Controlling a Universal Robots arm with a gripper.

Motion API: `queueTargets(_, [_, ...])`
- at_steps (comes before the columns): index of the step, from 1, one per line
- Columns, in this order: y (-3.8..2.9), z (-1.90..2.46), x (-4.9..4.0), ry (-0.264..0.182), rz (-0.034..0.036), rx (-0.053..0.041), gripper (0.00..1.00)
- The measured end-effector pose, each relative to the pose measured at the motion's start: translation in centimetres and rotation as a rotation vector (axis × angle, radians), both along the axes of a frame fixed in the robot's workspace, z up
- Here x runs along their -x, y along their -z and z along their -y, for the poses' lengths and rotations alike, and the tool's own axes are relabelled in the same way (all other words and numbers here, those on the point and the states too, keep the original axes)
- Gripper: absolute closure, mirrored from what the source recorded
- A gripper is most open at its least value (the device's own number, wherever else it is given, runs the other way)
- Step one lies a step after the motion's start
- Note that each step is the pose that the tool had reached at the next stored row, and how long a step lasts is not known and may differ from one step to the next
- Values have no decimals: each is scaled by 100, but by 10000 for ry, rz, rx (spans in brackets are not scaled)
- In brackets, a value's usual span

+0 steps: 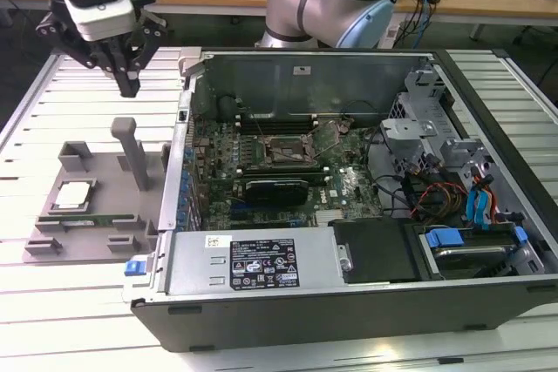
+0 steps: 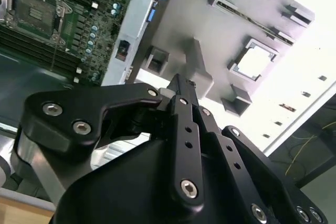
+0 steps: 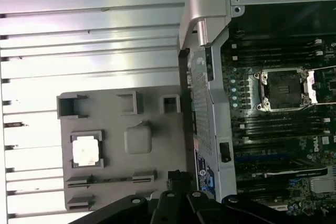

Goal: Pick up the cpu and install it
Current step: 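Reach for the cpu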

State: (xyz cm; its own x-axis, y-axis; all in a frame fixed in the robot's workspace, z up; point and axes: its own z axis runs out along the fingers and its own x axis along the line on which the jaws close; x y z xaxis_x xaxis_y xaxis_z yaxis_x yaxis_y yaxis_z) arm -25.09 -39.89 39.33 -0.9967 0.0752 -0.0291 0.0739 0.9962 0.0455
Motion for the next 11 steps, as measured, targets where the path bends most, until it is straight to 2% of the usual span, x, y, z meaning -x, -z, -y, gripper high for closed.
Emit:
queueTargets(6, [0,0,143,0,1,0,89])
queueTargets(11, [0,0,332,0,0,-1,89])
